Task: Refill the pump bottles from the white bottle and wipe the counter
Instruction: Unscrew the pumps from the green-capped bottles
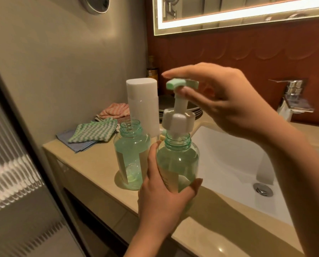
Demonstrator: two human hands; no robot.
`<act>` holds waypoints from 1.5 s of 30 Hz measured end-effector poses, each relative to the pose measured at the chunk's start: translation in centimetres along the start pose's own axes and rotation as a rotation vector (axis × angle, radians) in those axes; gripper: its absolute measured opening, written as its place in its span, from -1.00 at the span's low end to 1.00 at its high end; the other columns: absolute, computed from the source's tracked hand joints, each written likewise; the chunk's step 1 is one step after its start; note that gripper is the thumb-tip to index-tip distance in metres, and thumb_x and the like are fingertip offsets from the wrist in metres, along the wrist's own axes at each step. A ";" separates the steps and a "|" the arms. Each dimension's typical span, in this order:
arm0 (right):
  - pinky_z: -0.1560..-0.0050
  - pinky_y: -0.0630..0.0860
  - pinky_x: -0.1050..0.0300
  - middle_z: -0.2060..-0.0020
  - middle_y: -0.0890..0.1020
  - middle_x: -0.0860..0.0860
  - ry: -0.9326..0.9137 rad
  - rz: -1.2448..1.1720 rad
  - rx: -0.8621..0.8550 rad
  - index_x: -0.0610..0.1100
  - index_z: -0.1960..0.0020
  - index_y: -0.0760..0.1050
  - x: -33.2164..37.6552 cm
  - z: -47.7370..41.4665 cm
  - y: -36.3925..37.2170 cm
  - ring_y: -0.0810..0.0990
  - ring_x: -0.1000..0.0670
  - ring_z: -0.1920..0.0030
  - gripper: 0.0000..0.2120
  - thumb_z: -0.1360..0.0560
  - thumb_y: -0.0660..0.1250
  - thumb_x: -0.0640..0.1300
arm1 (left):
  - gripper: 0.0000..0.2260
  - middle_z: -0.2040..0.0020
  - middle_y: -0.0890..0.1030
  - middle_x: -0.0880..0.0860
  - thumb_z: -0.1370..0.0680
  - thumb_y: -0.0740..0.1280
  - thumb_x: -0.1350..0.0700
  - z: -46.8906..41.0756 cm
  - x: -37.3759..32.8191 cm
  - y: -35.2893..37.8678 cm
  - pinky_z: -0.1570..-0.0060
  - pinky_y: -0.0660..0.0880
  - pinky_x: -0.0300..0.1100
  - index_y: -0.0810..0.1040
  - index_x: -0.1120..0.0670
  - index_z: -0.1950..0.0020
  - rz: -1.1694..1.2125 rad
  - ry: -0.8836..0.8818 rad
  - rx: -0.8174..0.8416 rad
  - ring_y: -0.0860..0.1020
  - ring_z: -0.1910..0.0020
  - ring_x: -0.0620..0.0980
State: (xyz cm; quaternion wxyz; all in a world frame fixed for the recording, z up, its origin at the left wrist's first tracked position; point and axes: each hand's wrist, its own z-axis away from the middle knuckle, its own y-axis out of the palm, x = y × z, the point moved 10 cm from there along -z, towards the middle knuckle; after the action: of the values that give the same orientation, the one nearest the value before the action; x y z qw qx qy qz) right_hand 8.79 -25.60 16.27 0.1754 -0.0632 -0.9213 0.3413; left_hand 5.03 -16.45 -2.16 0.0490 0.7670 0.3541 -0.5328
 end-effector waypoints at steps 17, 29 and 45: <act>-0.13 0.55 0.11 0.03 0.52 0.00 0.590 -0.885 -0.644 -0.13 -0.21 0.49 -12.1 3.4 -3.1 0.50 0.07 0.02 -0.78 -0.59 0.19 -0.16 | -0.10 -0.38 0.36 -0.24 -0.12 0.40 -0.38 0.1 -0.1 0.0 -0.30 0.39 -0.04 -0.05 -0.52 -0.32 0.016 0.020 -0.007 0.37 -0.33 -0.15; 0.46 0.36 0.41 0.16 0.52 -0.02 1.056 -1.207 -1.088 -0.14 -0.23 0.46 -19.0 9.4 1.0 0.41 0.17 0.44 -0.74 -0.55 0.29 -0.12 | -0.12 -0.36 0.37 -0.23 -0.13 0.37 -0.39 0.2 -0.1 -0.1 -0.26 0.40 -0.09 -0.05 -0.49 -0.33 -0.018 0.031 -0.008 0.39 -0.30 -0.13; 0.39 0.49 0.35 0.12 0.56 -0.19 1.094 -0.841 -0.609 -0.36 -0.11 0.49 -17.6 8.4 11.0 0.50 0.01 0.26 -0.71 -0.59 0.23 -0.12 | -0.09 -0.43 0.26 -0.26 -0.17 0.27 -0.45 0.2 -0.4 -0.2 -0.26 0.41 -0.09 -0.23 -0.48 -0.34 -0.131 0.078 -0.002 0.34 -0.36 -0.15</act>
State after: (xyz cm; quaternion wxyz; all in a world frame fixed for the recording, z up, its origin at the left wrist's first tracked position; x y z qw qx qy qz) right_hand 22.02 -26.47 -1.75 0.6981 0.0877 -0.7030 -0.1041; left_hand 4.69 -16.64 -1.83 0.0010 0.7622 0.4060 -0.5041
